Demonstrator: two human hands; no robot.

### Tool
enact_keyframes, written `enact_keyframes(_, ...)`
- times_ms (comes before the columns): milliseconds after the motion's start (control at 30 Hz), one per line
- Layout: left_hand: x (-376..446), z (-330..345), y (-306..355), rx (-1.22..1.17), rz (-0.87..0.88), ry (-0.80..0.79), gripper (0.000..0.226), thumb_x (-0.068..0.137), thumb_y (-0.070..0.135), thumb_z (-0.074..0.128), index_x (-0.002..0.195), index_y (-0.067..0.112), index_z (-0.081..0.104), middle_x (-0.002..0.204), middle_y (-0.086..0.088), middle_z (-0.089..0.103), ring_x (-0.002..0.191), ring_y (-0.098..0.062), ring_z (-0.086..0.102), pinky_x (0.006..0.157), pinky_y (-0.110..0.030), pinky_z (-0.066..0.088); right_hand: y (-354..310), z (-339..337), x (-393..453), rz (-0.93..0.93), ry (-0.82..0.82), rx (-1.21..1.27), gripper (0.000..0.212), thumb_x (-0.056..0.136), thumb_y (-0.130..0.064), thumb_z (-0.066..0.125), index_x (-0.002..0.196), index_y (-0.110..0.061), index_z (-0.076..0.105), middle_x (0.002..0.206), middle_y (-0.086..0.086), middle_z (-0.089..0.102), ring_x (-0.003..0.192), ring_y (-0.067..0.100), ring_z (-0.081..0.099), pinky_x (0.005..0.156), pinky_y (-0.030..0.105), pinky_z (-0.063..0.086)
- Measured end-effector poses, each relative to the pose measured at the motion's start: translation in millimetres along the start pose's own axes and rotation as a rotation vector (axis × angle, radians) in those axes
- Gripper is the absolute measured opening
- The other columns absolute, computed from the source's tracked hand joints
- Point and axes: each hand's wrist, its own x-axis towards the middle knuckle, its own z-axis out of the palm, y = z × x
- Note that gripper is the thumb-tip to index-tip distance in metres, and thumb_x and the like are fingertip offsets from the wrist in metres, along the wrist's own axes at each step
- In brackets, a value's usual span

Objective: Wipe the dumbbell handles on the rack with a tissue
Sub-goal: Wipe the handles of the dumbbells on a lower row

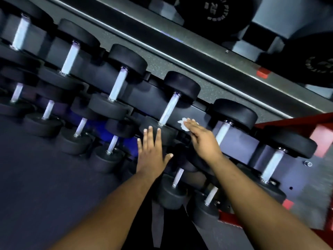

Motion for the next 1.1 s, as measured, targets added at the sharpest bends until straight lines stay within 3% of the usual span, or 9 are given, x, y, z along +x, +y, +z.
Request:
enact_keyframes(200, 40.3, -11.6, -19.4, -0.162, 0.016, -0.085, 0.12, 0.083, 0.07, 0.062, 0.16, 0.017, -0.013, 0.166, -0.019, -0.014, 0.155, -0.034, -0.007, 0.125, -0.052, 0.002, -10.5, 39.6, 65.7, -0.125, -0.197, -0.288, 0.056, 0.094, 0.006, 0.042, 0.146, -0.012, 0.048, 0.158, 0.008, 0.038, 0.149, 0.029, 0.026, 0.122, 0.035, 0.02)
enact_keyframes(333, 62.7, -15.4, -19.0, -0.214, -0.056, -0.123, 0.131, 0.077, 0.066, 0.072, 0.158, 0.013, -0.017, 0.167, -0.019, -0.011, 0.155, -0.033, -0.008, 0.124, -0.051, -0.001, 6.4, 46.4, 85.0, -0.454, -0.45, -0.648, 0.059, 0.092, -0.015, 0.033, 0.149, -0.013, 0.044, 0.157, 0.007, 0.038, 0.148, 0.028, 0.03, 0.12, 0.046, 0.018)
enact_keyframes(400, 71.3, -19.3, -20.4, -0.23, -0.07, -0.183, 0.135, 0.076, 0.065, 0.074, 0.157, 0.013, -0.02, 0.166, -0.02, -0.014, 0.155, -0.033, -0.012, 0.124, -0.05, -0.004, 15.8, 37.1, 98.2, -0.452, -0.393, -0.794, 0.068, 0.086, -0.014, 0.031, 0.153, -0.015, 0.036, 0.16, 0.005, 0.034, 0.149, 0.024, 0.029, 0.12, 0.05, 0.018)
enact_keyframes(500, 75.3, -23.1, -21.0, -0.227, -0.078, -0.243, 0.135, 0.076, 0.065, 0.074, 0.157, 0.015, -0.021, 0.165, -0.021, -0.019, 0.154, -0.033, -0.016, 0.123, -0.049, -0.006, 6.5, 32.2, 111.1, -0.166, -0.314, -0.769, 0.079, 0.085, -0.004, 0.038, 0.159, -0.014, 0.014, 0.167, 0.005, 0.01, 0.154, 0.023, 0.006, 0.124, 0.049, 0.009)
enact_keyframes(667, 78.4, -27.6, -20.7, -0.19, -0.096, -0.327, 0.132, 0.078, 0.067, 0.072, 0.157, 0.018, -0.022, 0.163, -0.019, -0.026, 0.153, -0.032, -0.02, 0.124, -0.049, -0.009, 6.6, 52.1, 88.9, -0.434, -0.436, -0.745, 0.064, 0.089, -0.021, 0.035, 0.152, -0.012, 0.038, 0.159, 0.008, 0.035, 0.149, 0.026, 0.029, 0.12, 0.051, 0.018)
enact_keyframes(833, 86.0, -35.8, -19.7, -0.163, -0.124, -0.44, 0.133, 0.08, 0.062, 0.073, 0.155, 0.019, -0.028, 0.161, -0.017, -0.033, 0.152, -0.032, -0.024, 0.124, -0.051, -0.01, 8.2, 49.1, 102.7, -0.052, -0.214, -0.647, 0.086, 0.08, 0.003, 0.058, 0.157, -0.012, 0.022, 0.166, 0.008, 0.017, 0.153, 0.027, 0.014, 0.122, 0.052, 0.017)
enact_keyframes(933, 87.5, -37.1, -18.1, -0.139, -0.135, -0.468, 0.132, 0.082, 0.062, 0.071, 0.154, 0.018, -0.03, 0.16, -0.018, -0.035, 0.152, -0.032, -0.024, 0.124, -0.052, -0.008, 6.8, 59.8, 80.3, -0.213, -0.283, -0.574, 0.07, 0.085, 0.0, 0.049, 0.153, -0.01, 0.036, 0.16, 0.01, 0.033, 0.149, 0.03, 0.026, 0.119, 0.055, 0.026)
enact_keyframes(1000, 87.0, -37.2, -17.9, -0.131, -0.141, -0.471, 0.131, 0.082, 0.063, 0.071, 0.154, 0.018, -0.029, 0.161, -0.018, -0.034, 0.152, -0.032, -0.024, 0.124, -0.053, -0.007, 11.2, 55.9, 74.9, -0.324, -0.346, -0.593, 0.062, 0.089, -0.01, 0.043, 0.15, -0.017, 0.042, 0.157, 0.004, 0.039, 0.148, 0.022, 0.029, 0.121, 0.05, 0.017)
enact_keyframes(1100, 86.2, -38.2, -16.1, -0.123, -0.142, -0.476, 0.13, 0.083, 0.063, 0.07, 0.154, 0.018, -0.029, 0.161, -0.018, -0.033, 0.152, -0.032, -0.023, 0.124, -0.054, -0.008, 17.7, 54.1, 91.1, -0.176, -0.229, -0.609, 0.078, 0.084, 0.001, 0.054, 0.156, -0.016, 0.029, 0.164, 0.003, 0.023, 0.152, 0.02, 0.016, 0.123, 0.051, 0.013)
